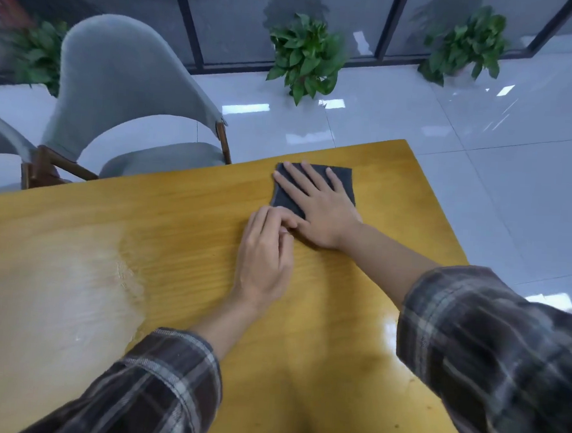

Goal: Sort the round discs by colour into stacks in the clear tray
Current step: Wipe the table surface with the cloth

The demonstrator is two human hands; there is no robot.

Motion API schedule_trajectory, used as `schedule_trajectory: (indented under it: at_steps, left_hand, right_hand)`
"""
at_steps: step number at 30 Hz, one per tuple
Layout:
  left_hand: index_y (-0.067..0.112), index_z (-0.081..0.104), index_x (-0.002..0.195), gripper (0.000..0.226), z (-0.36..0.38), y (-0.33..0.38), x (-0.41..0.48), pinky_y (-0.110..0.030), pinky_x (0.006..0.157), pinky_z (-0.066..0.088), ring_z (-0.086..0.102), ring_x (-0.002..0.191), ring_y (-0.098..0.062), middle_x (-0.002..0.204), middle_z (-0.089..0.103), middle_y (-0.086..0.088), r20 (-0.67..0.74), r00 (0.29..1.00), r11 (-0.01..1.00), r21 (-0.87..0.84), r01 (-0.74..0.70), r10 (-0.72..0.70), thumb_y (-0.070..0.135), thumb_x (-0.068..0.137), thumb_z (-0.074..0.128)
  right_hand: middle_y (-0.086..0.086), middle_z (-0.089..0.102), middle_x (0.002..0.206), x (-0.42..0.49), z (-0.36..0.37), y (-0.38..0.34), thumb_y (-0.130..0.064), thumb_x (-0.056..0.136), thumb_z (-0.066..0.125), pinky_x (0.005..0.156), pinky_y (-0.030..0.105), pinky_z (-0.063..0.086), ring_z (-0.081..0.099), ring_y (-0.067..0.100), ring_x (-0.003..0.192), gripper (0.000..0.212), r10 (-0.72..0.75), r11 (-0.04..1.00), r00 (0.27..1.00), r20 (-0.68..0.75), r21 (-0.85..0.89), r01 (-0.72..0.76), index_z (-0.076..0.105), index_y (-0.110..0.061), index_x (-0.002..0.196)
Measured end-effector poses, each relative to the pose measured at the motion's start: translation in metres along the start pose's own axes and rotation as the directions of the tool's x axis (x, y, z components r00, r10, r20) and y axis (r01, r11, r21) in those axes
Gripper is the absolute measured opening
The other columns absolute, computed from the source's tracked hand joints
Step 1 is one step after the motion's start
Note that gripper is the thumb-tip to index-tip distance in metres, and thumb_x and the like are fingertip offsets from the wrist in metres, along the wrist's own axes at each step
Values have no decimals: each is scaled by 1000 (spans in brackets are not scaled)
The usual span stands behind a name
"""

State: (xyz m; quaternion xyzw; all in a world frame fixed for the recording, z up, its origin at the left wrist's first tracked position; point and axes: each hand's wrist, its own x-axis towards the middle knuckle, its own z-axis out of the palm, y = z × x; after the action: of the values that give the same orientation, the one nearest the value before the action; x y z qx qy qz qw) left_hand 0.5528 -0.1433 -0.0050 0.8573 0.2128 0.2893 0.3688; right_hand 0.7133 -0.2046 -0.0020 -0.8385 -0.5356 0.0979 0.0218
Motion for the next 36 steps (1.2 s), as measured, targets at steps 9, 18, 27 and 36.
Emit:
schedule_trajectory:
  at_steps: [9,18,27,36]
  left_hand:
    - [9,67,93,25,3,10,-17,-41,84,49,56,99,-23,107,58,-4,239,952,957,171,-233,189,14,98,42]
    - [9,68,103,14,3,31,-44,-38,91,49,58,107,-23,114,61,-4,353,907,931,190,-312,231,10,102,54]
    - [10,67,125,25,-9,56,-132,-47,111,45,46,140,-28,147,52,-9,440,877,919,232,-320,194,14,103,55]
    - [8,63,138,34,2,108,-206,-46,119,36,35,151,-27,157,46,-9,492,850,911,238,-337,186,14,106,52]
  right_hand:
    - [-22,-7,168,-130,10,75,-74,98,15,127,48,-1,-11,9,156,69,299,952,953,-48,86,-294,-1,-48,159]
    - [-14,-6,170,-218,37,1,-70,100,14,127,49,3,-7,14,157,70,472,881,876,-105,101,-462,4,-39,162]
    - [-11,-3,171,-318,63,-87,-67,103,18,126,51,11,-6,16,158,69,384,922,916,-114,100,-374,5,-36,163]
    - [-13,-11,170,-428,78,-133,-68,103,17,126,52,8,-15,15,156,70,402,909,913,-60,148,-390,1,-36,163]
